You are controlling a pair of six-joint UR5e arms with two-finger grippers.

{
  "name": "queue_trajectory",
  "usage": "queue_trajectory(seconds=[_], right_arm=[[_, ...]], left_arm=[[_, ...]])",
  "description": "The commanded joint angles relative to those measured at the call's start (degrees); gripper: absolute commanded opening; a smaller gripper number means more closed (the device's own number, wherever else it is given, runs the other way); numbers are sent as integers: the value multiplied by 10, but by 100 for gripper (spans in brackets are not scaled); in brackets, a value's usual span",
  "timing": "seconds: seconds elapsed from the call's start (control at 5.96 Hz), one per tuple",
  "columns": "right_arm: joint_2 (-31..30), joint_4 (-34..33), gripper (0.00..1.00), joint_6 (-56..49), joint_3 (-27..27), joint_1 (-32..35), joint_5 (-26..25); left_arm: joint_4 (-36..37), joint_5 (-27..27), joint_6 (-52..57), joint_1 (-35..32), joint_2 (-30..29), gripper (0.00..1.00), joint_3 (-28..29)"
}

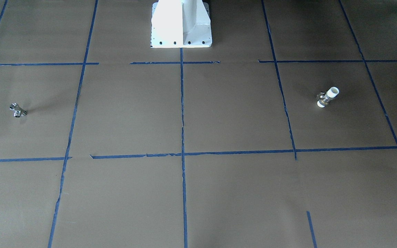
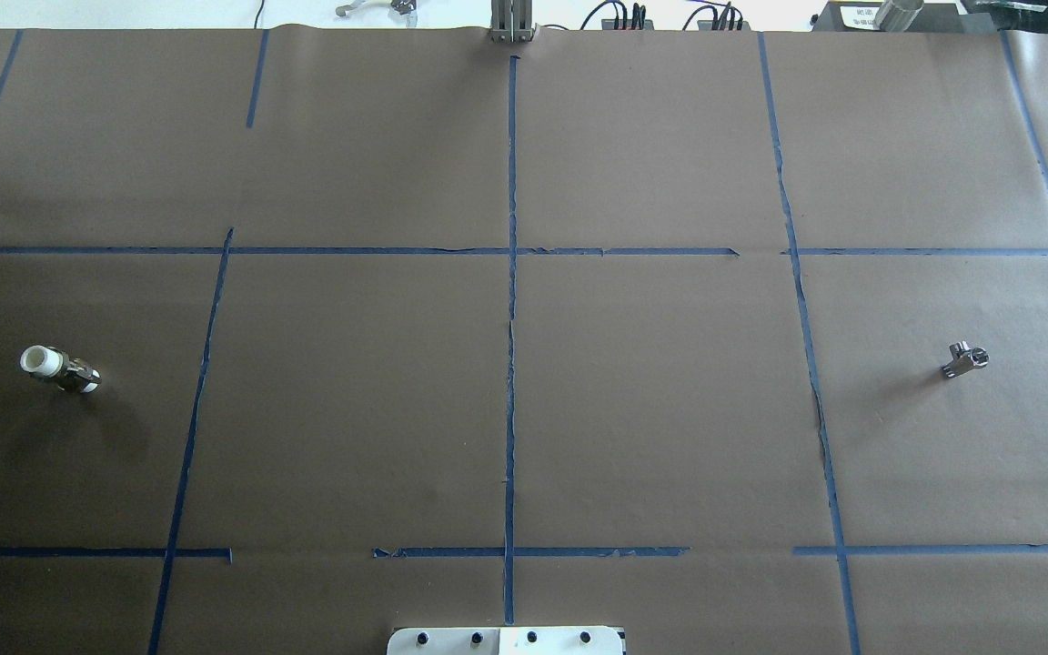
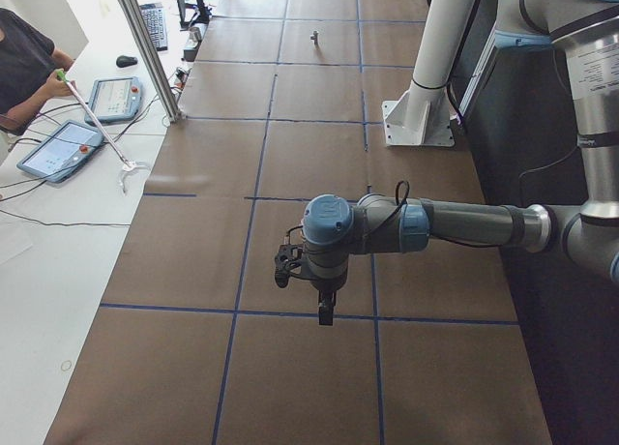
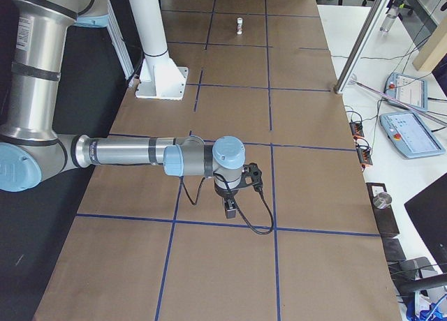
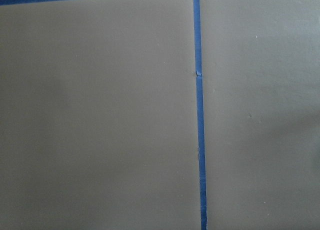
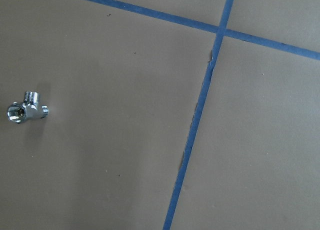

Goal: Assemble PPR valve and pipe with both arms

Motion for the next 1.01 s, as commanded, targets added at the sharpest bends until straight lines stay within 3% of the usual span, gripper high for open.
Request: queue_trajectory(seconds=[0.0, 0.84], right_arm=[[-1, -1, 100, 0, 1, 1, 6], [0, 6, 100, -8, -2, 0, 6]], left_arm=[[-6, 2, 38, 2, 14, 100, -14], [-16, -1, 41, 2, 13, 100, 6]])
